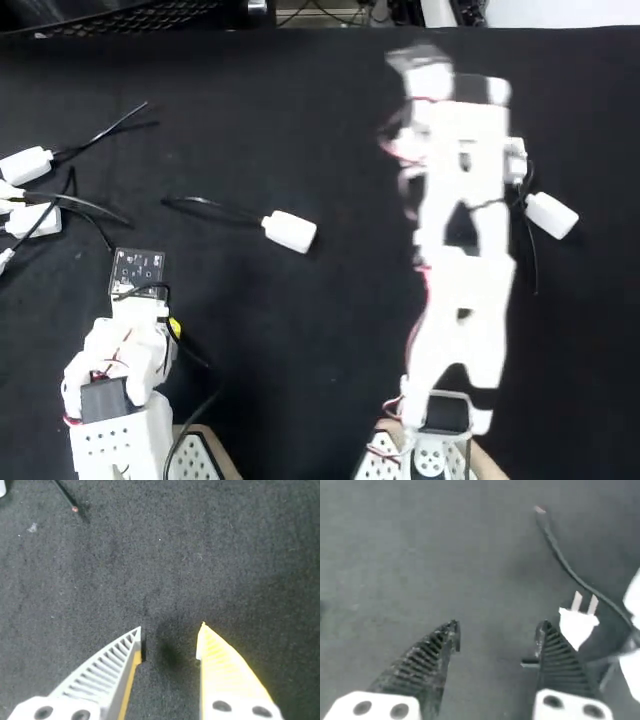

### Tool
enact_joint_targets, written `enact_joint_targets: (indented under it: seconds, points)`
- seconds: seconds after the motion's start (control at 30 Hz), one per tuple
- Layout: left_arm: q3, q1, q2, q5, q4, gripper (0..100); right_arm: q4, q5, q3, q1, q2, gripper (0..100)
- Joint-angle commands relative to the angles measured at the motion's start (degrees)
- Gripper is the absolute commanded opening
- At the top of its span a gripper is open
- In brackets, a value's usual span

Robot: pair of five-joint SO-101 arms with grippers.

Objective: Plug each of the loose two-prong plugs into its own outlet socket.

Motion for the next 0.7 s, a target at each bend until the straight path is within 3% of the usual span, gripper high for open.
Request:
enact_joint_targets:
  seconds: [0.0, 0.2, 0.67]
  points:
    - [0.9, 0.3, 0.0, 0.1, 0.4, 18, 0.5, -1.5, 0.0, 4.0, -0.7, 24.0]
    - [0.9, 0.3, 0.0, 0.1, 0.4, 18, -2.3, 5.7, -0.6, 7.7, 3.6, 24.0]
    - [0.9, 0.3, 0.0, 0.1, 0.4, 18, -8.1, 9.6, 0.0, 12.9, 5.8, 24.0]
